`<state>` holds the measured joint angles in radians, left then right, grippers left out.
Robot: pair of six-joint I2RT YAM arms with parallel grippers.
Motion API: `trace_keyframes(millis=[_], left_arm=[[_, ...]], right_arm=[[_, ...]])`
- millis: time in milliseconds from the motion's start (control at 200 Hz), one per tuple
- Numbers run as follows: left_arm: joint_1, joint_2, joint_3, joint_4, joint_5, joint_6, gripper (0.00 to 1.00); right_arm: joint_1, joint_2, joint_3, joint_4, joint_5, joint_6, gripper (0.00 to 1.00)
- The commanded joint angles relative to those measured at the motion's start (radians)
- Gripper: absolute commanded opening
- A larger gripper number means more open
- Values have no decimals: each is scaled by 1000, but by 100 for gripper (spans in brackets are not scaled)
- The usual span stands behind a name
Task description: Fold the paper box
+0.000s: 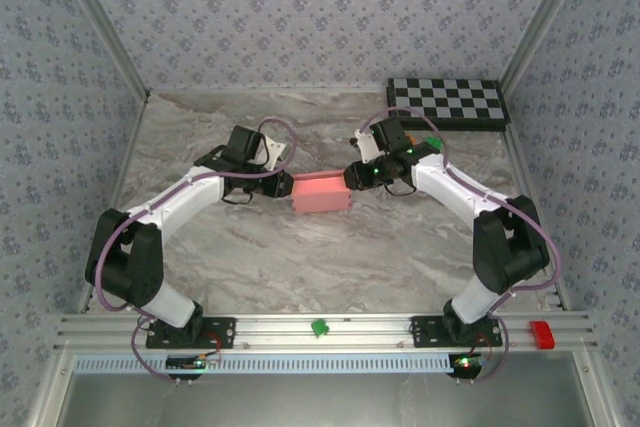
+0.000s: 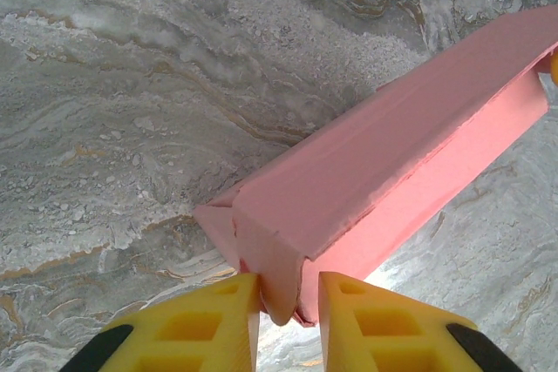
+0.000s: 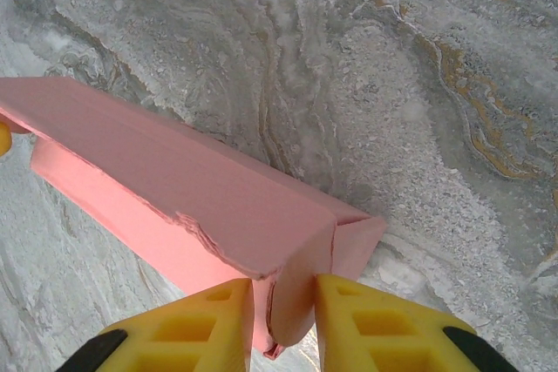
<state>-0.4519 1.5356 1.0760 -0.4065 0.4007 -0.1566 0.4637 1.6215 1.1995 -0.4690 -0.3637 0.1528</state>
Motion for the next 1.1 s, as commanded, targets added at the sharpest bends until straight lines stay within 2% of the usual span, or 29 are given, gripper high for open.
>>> trace_keyframes(millis=[0,600,810,1094], left_arm=[[-5,-2,21,15,23,-10,24],[-4,6,32,21,35,-26,16],[-5,10,33,28,26,-41,20],[-4,-3,27,25,10,-45,29]], right_arm=[[4,10,32,-28,-1,11,26],[4,24,32,-31,8,13,26],[3,20,35,-36,22,18,27],[-1,-15,26,-39,42,22,33]])
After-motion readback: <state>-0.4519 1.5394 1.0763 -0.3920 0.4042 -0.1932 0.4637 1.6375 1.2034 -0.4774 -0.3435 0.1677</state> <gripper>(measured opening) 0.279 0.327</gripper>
